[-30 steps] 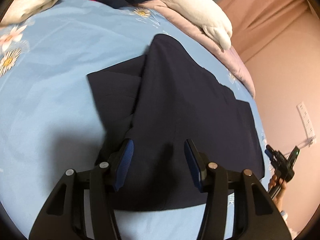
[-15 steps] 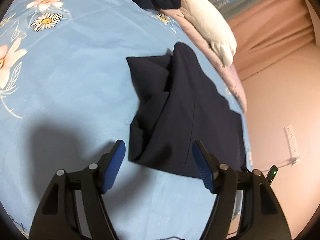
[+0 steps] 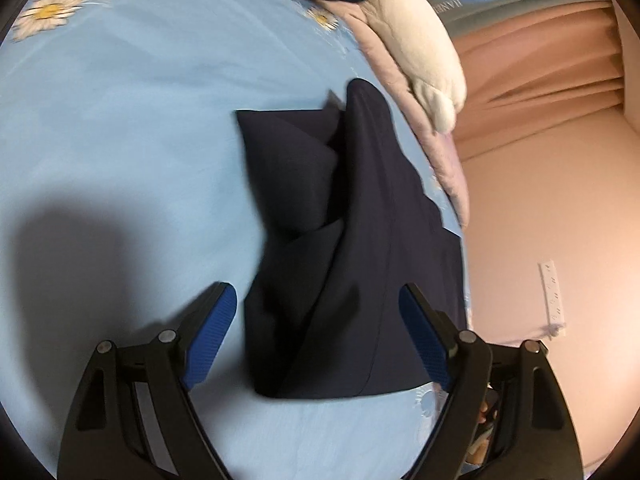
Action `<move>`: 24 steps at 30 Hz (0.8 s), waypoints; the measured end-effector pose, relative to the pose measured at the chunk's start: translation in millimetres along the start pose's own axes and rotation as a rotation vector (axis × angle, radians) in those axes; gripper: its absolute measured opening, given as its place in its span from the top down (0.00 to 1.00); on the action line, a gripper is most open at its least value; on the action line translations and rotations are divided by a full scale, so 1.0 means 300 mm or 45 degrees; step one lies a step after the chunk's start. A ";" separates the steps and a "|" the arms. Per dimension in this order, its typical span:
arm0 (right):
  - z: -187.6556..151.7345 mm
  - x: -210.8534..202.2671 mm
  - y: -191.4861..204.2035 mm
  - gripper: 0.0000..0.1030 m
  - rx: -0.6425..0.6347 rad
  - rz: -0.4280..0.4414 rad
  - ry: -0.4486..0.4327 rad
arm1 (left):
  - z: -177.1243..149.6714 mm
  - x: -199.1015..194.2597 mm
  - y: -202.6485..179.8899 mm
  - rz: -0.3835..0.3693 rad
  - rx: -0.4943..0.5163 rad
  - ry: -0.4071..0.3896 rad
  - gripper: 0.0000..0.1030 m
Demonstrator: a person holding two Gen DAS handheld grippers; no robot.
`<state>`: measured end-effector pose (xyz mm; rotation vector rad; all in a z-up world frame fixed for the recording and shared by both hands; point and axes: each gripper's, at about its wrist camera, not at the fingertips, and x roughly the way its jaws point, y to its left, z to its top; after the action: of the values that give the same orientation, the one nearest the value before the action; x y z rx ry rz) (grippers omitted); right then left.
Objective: Fold large clothes
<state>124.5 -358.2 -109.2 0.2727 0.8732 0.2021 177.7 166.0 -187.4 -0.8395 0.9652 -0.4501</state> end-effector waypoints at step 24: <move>0.246 0.290 0.251 0.49 -0.110 0.109 0.046 | 0.132 0.186 -0.151 -0.049 0.193 0.194 0.34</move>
<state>231.5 -273.4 -103.4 0.2265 0.8870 0.3241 241.3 117.5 -169.5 -0.6948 1.0421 -0.6198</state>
